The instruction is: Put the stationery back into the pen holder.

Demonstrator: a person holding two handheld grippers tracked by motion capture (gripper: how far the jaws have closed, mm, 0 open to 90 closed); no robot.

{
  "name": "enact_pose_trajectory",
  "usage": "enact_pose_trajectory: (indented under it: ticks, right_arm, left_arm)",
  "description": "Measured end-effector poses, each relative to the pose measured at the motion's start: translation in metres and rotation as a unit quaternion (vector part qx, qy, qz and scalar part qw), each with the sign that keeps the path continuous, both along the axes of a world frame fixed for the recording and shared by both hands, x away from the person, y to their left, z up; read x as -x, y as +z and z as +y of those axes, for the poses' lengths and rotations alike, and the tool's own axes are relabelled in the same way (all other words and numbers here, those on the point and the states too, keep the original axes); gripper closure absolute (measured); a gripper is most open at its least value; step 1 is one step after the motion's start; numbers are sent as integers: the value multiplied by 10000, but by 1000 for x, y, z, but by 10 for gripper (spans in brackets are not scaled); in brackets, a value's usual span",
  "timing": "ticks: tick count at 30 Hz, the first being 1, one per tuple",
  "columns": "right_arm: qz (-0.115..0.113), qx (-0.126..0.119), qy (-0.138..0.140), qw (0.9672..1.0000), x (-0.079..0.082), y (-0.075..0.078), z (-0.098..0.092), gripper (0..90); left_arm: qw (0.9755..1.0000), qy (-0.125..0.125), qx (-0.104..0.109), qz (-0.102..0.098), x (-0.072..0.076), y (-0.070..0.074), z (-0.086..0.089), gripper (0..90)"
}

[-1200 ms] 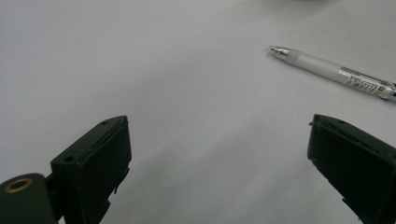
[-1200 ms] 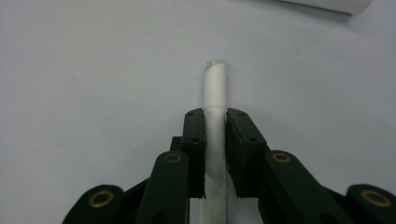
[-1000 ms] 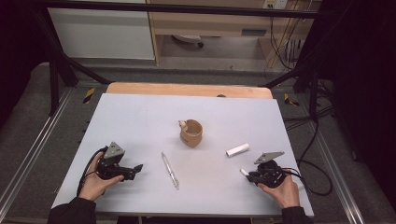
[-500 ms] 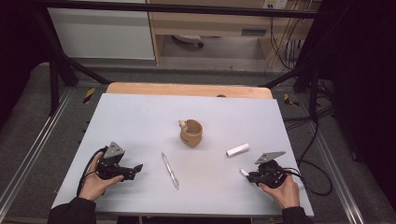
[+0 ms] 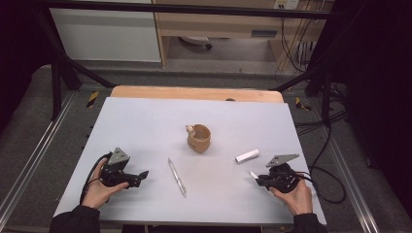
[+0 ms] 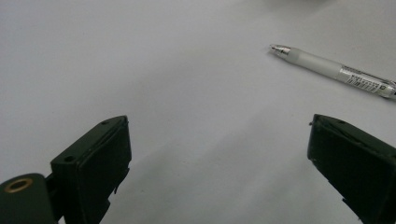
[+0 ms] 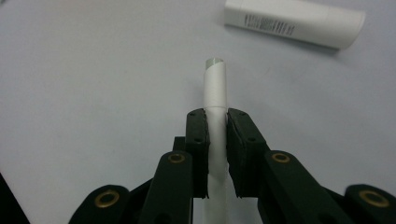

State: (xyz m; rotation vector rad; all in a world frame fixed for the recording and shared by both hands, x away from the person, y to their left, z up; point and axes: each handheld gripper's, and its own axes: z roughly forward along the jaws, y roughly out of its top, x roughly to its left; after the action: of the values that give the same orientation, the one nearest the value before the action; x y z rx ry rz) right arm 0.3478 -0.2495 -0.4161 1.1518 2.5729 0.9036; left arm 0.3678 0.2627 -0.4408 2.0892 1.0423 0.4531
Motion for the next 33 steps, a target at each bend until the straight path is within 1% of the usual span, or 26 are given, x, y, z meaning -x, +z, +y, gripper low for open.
enact_pose_trajectory:
  ticks: [2, 3, 4, 5, 7, 12, 13, 14, 15, 16, 17, 18, 19, 22, 23, 24, 25, 26, 28, 29, 31, 33]
  right_arm:
    - [-32, -43, -33, 10000, -2, 4, 2, 793]
    - [-120, -130, -59, 9998, -4, 7, 3, 793]
    - [-120, -130, -59, 9998, -4, 7, 3, 793]
    - [-197, -189, -94, 9996, -6, 10, 4, 793]
    - [-238, -233, -122, 9994, -6, 11, 5, 793]
    - [-485, -469, -227, 9975, -10, 20, 9, 793]
    - [-580, -610, -283, 9961, -12, 24, 11, 793]
    - [-580, -610, -283, 9961, -12, 24, 11, 793]
    - [-661, -676, -300, 9951, -13, 26, 12, 793]
    - [-691, -743, -321, 9943, -14, 28, 14, 793]
    - [-768, -765, -353, 9935, -16, 29, 16, 793]
    - [-839, -853, -386, 9921, -18, 33, 19, 793]
    - [-839, -853, -386, 9921, -18, 33, 19, 793]
    - [-973, -986, -419, 9895, -20, 38, 24, 793]
    - [-1030, -1062, -437, 9880, -22, 43, 28, 793]
    - [-1030, -1062, -437, 9880, -22, 43, 28, 793]
    - [-1089, -1089, -422, 9872, -24, 46, 29, 793]
    - [-1176, -1140, -413, 9856, -26, 50, 33, 793]
    - [-1193, -1166, -405, 9852, -27, 52, 35, 793]
    - [-1260, -1207, -434, 9837, -28, 54, 38, 793]
    - [-1314, -1286, -414, 9821, -31, 56, 41, 793]
    - [-1416, -1368, -465, 9793, -33, 57, 45, 793]
  left_arm:
    - [10000, 6, 4, -2, 0, 0, 0, 63]
    - [10000, 8, 5, -3, 0, 0, 0, 63]
    - [10000, 12, 6, -3, 0, 0, 0, 63]
    - [10000, 23, 24, -7, 0, 0, 0, 63]
    - [10000, 10, 10, -2, 0, 0, 1, 62]
    - [10000, 10, 6, 3, 0, 0, 1, 62]
    - [10000, 12, 7, 3, 0, 0, 1, 62]
    - [10000, 10, 9, 3, 0, 0, 1, 62]
    - [10000, 10, 5, 5, 0, 0, 1, 62]
    - [10000, 9, 6, 8, 0, 0, 1, 62]
    - [10000, 3, 2, 8, 0, 0, 0, 62]
    - [10000, -2, 0, 5, 0, 0, 0, 62]
    - [10000, -1, 5, 5, 0, 0, 1, 62]
    - [10000, 6, 20, 4, 0, 0, 1, 62]
    - [10000, 11, 20, 6, 0, 0, 1, 63]
    - [10000, 10, 13, 5, 0, 0, 1, 63]
    - [10000, 4, 12, 6, 0, 0, 1, 62]
    - [10000, -1, 10, 5, 0, 0, 1, 62]
    - [10000, 0, 10, 6, 0, 0, 1, 62]
    - [10000, 0, 10, 7, 0, 0, 1, 63]
    - [10000, -1, 10, 8, 0, -1, 1, 63]
    - [10000, -4, 8, 6, 0, 0, 1, 63]
